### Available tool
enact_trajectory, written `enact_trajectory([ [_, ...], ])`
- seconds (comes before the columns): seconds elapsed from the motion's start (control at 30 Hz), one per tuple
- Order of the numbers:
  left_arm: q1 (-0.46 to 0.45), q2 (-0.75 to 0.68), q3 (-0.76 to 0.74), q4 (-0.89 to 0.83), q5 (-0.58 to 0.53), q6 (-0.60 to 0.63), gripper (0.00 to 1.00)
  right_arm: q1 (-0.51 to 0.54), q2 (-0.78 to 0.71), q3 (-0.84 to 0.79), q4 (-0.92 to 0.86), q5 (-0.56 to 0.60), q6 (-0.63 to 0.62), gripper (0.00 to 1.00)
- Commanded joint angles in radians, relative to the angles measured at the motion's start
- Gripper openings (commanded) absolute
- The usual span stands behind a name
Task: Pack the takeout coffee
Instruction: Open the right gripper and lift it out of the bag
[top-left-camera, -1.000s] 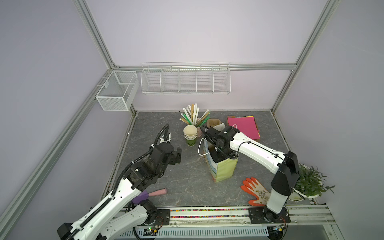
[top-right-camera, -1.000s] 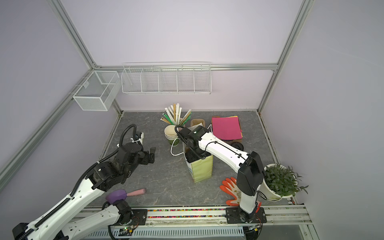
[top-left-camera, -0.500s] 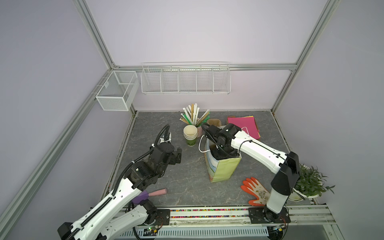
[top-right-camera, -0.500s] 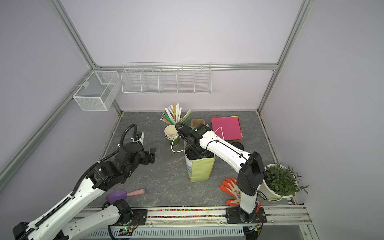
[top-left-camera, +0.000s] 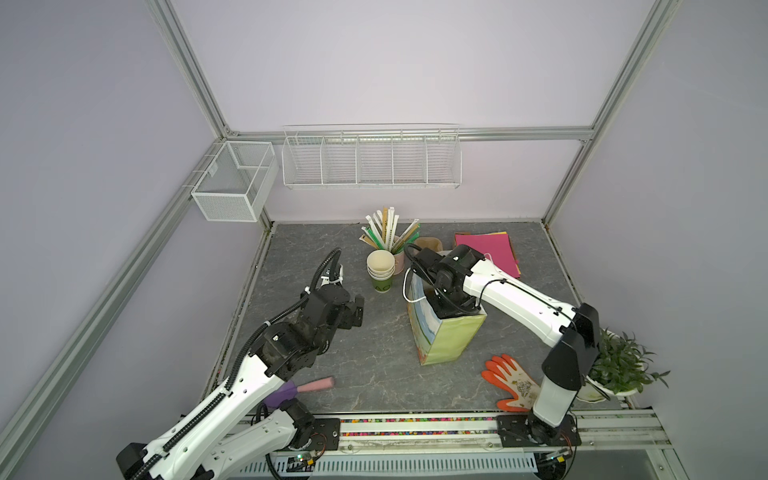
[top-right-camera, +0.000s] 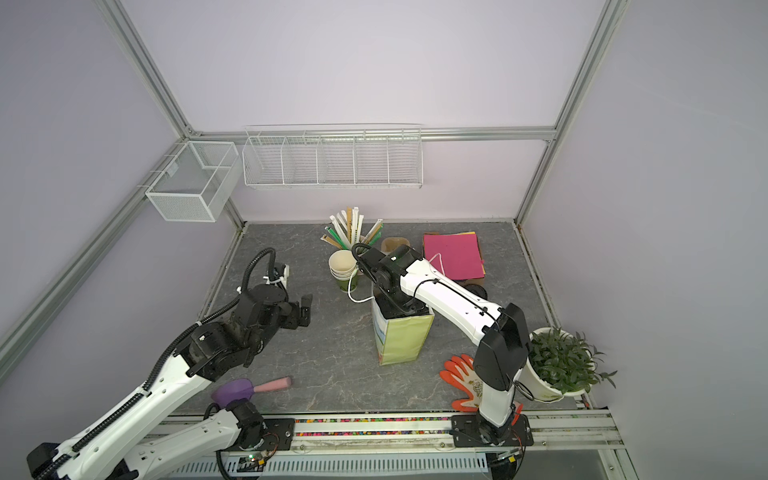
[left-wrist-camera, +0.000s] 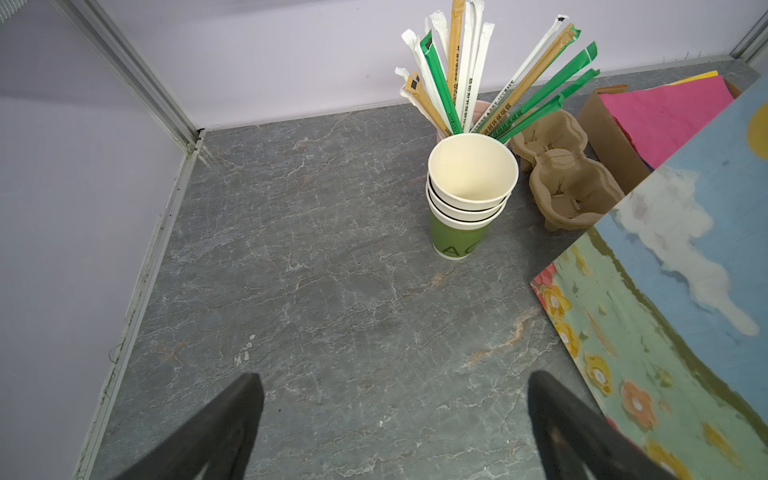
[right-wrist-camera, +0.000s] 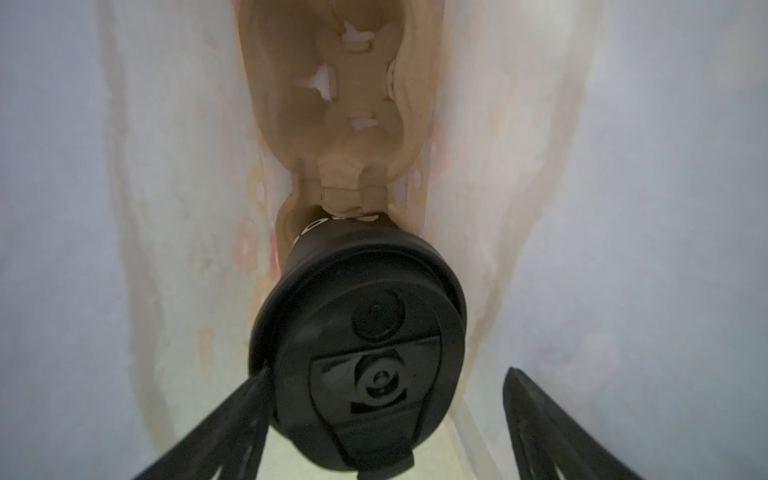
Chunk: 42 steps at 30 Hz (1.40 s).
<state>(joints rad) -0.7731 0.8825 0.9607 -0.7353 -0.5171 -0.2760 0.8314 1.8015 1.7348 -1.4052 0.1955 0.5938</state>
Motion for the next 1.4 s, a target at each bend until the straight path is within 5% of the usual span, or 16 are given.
enact_trajectory([
  [0.0, 0.005, 0.0, 0.007, -0.025, 0.009, 0.008, 0.99, -0.005, -0.003, 0.028, -0.022, 0.029, 0.001, 0.88],
  [0.93, 0.005, -0.005, 0.004, -0.021, 0.017, 0.01, 0.99, 0.001, 0.055, 0.236, -0.11, 0.084, -0.006, 0.89],
  [1.37, 0.005, -0.018, -0.003, -0.012, -0.011, 0.006, 0.99, 0.003, 0.084, 0.543, -0.247, 0.068, -0.04, 0.88],
])
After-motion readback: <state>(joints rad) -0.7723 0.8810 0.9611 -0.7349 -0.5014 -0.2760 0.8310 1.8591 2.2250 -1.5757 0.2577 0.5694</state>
